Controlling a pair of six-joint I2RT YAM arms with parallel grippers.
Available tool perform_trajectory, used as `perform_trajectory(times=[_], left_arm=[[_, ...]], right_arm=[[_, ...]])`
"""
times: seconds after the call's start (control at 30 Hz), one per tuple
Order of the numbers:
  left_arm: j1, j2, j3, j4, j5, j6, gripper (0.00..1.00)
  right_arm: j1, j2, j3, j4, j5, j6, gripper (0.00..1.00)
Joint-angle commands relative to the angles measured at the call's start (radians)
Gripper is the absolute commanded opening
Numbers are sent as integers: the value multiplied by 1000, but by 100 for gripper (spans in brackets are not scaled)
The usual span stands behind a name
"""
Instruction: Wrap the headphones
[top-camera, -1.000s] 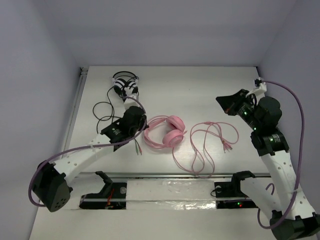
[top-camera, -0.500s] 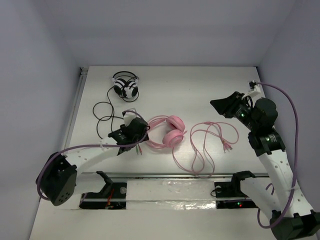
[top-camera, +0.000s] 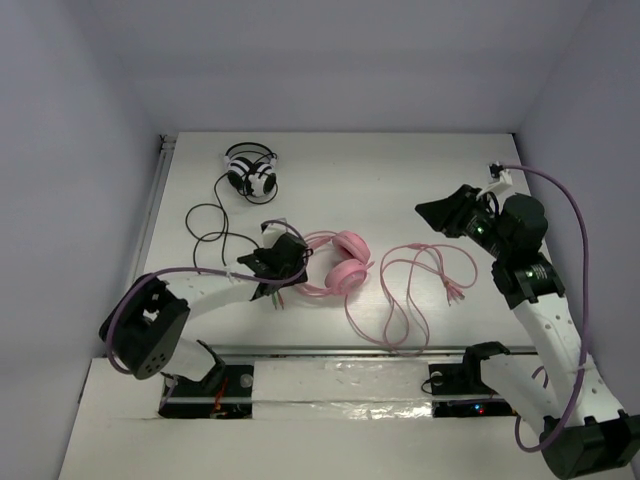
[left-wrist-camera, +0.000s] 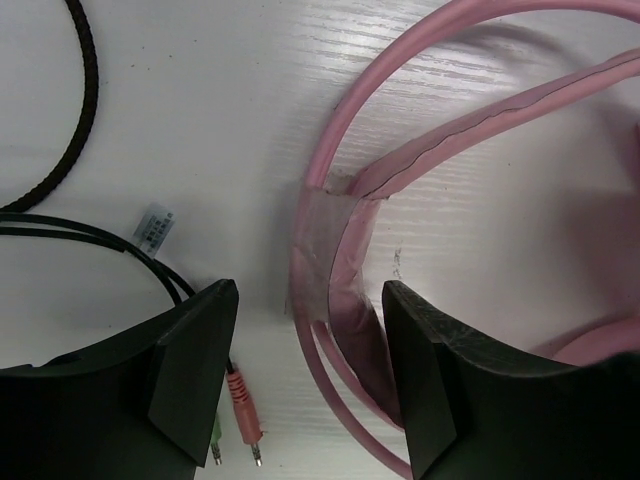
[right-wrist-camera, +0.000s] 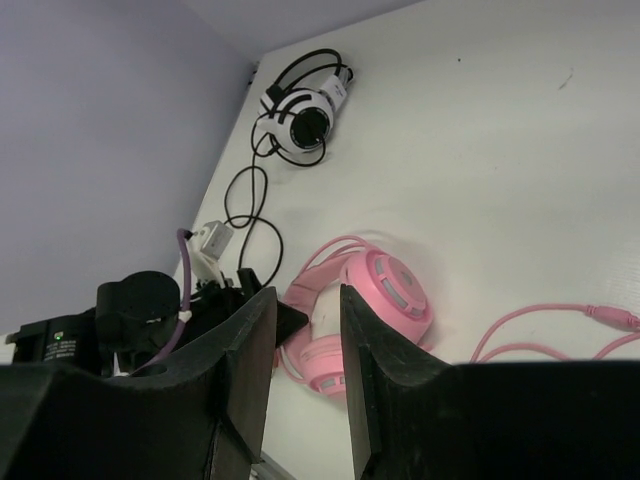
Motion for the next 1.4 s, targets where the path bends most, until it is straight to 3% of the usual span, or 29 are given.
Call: perform_trajectory(times=[0.0, 0.2, 0.63, 0.73, 0.77, 0.87, 0.93, 0.97, 1.0, 1.23, 1.37], left_arm=[[-4, 21, 46, 34, -9, 20, 57], [-4, 98, 80, 45, -13, 33, 47], [-4, 179, 63, 34, 24, 19, 42], [-4, 153, 36, 39, 37, 13, 23], [-4, 147, 33, 41, 36, 16, 0], [-4, 115, 60, -4, 33, 54, 0], [-4, 68, 121, -57, 36, 85, 0], [-4, 46, 146, -76, 47, 115, 0], [-4, -6, 176, -109, 60, 134, 0], [128, -137, 506, -310, 171, 324, 0], [263, -152, 680, -361, 386, 378, 0]], right_arm=[[5, -2, -5, 62, -25, -17, 38], [14, -3, -28, 74, -22, -7, 38], [14, -2, -39, 97, -27, 8, 38], [14, 0, -50, 109, -19, 9, 37], [14, 1, -53, 112, -17, 9, 37], [23, 12, -48, 117, -22, 11, 35], [23, 18, -47, 115, -19, 0, 31], [35, 27, -47, 111, -19, -10, 13], [60, 35, -47, 103, -16, -23, 1], [261, 103, -37, 91, 125, -81, 0], [270, 109, -62, 160, 96, -96, 4]])
